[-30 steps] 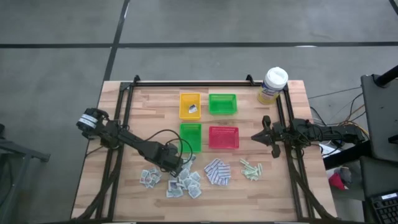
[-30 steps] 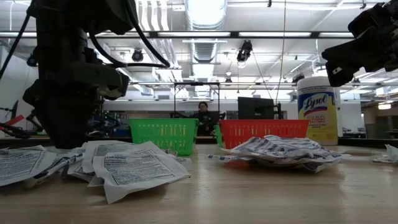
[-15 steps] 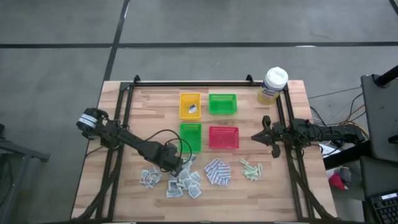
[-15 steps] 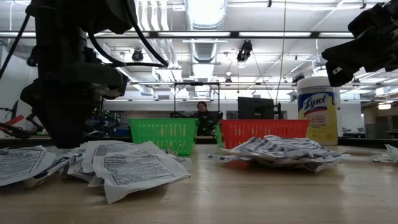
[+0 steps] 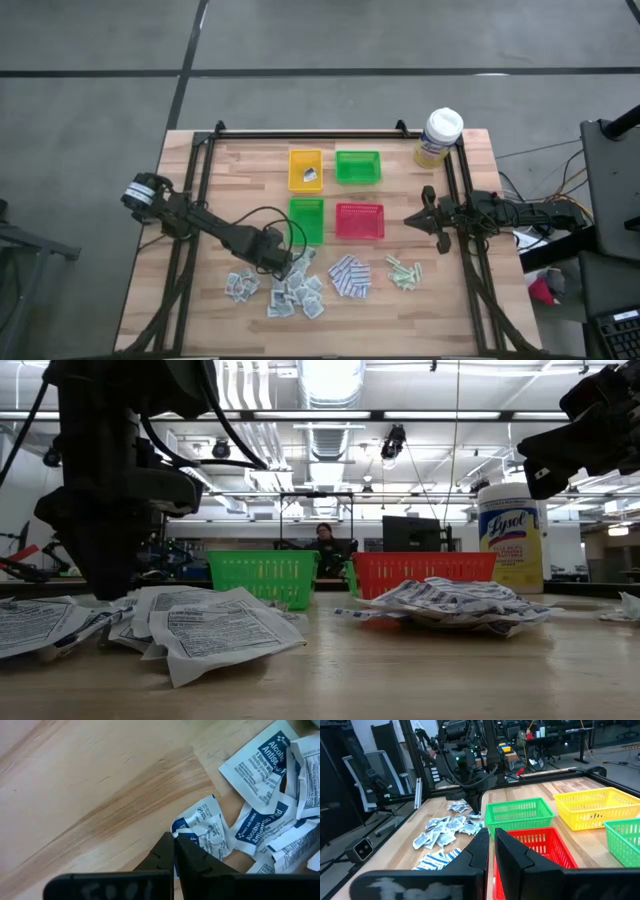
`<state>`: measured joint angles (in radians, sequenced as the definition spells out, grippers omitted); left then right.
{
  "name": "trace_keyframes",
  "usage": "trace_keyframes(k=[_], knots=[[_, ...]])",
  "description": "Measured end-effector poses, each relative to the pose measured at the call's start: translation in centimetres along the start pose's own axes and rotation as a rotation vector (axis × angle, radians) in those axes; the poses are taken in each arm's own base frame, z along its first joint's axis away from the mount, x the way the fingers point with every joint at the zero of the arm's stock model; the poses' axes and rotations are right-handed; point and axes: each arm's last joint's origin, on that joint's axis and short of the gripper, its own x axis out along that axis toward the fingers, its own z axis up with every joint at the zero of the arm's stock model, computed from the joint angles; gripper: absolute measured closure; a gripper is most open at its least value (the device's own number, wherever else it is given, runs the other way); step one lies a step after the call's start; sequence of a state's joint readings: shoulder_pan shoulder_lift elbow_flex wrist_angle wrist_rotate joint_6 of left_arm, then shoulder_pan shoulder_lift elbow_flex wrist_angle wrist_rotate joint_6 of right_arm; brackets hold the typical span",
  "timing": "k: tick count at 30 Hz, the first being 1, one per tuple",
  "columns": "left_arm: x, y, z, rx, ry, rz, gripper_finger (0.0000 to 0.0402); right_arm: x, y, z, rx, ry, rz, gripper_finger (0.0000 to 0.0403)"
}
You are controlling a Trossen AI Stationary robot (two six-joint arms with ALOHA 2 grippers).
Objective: Pick & Place First Aid Supplies
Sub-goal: Put the blue alcohol pad into the yellow bin
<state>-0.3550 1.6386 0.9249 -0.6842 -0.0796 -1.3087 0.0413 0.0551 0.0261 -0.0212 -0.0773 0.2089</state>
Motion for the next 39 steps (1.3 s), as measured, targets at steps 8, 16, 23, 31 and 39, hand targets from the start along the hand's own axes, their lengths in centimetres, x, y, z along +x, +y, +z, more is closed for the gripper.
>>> trace_keyframes(k=[8, 16, 23, 31, 39], knots=[[-0.05, -0.05, -0.01, -0.001, 0.007, -0.006, 0.0387, 0.0, 0.0, 0.0, 0.0, 0.0, 0.0, 0.0374], [-0.08, -0.08, -0.03, -0.005, 0.018, -0.011, 0.0321, 0.0, 0.0, 0.0, 0.0, 0.0, 0.0, 0.0374], [-0.11, -0.12, -0.15, -0.018, 0.074, -0.026, 0.0299, 0.0, 0.0, 0.0, 0.0, 0.0, 0.0, 0.0374], [-0.12, -0.09, 0.01, -0.029, 0.076, -0.027, 0.031, 0.0, 0.0, 0.0, 0.0, 0.0, 0.0, 0.0374], [-0.12, -0.06, 0.15, -0.037, 0.077, -0.028, 0.0345, 0.0, 0.0, 0.0, 0.0, 0.0, 0.0, 0.0374]])
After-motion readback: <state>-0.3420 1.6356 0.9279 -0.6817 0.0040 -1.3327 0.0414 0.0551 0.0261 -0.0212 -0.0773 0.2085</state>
